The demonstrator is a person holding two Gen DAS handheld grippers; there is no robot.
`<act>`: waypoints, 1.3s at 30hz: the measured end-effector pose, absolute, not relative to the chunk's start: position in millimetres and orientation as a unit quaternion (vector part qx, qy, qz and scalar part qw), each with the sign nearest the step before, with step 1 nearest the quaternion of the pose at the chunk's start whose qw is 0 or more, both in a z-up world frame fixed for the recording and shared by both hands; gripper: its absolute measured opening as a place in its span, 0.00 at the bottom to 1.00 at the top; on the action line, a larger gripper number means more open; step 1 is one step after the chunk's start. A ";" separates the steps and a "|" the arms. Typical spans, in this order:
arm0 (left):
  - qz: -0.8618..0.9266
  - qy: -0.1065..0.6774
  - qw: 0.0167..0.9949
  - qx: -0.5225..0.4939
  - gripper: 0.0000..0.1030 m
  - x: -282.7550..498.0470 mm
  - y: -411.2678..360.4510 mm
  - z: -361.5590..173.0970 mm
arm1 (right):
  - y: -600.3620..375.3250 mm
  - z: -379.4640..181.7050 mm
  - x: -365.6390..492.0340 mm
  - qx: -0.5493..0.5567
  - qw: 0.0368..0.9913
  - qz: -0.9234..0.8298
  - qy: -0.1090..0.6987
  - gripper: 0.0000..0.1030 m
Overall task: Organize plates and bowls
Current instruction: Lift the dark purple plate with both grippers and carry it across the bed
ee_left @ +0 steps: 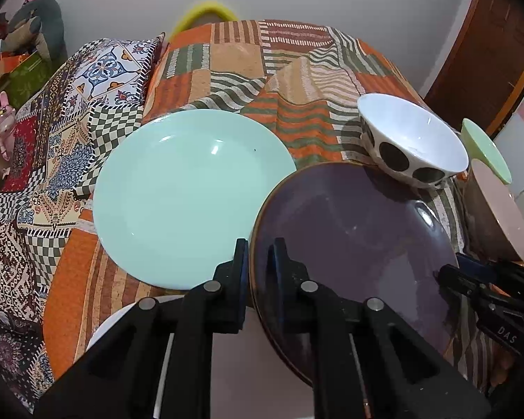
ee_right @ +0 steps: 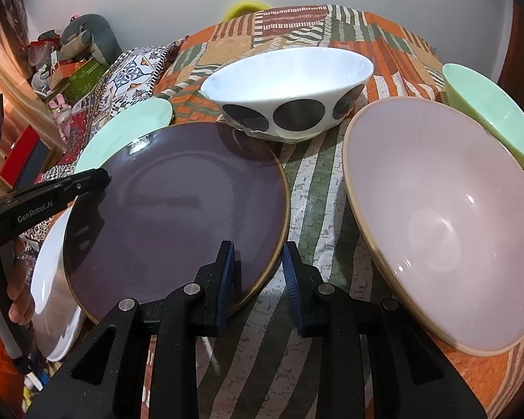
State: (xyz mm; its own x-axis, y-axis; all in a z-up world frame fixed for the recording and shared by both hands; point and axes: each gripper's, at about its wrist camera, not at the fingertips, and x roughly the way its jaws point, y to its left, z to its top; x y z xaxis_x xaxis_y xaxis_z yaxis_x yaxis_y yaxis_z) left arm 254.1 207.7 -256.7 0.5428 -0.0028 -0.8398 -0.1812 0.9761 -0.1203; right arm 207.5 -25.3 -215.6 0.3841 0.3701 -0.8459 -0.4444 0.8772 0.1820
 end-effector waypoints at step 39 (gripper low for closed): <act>0.048 0.479 0.867 -0.128 0.12 148.9 163.8 -219.5 | -58.5 -183.7 158.6 0.006 0.821 0.277 0.498 0.25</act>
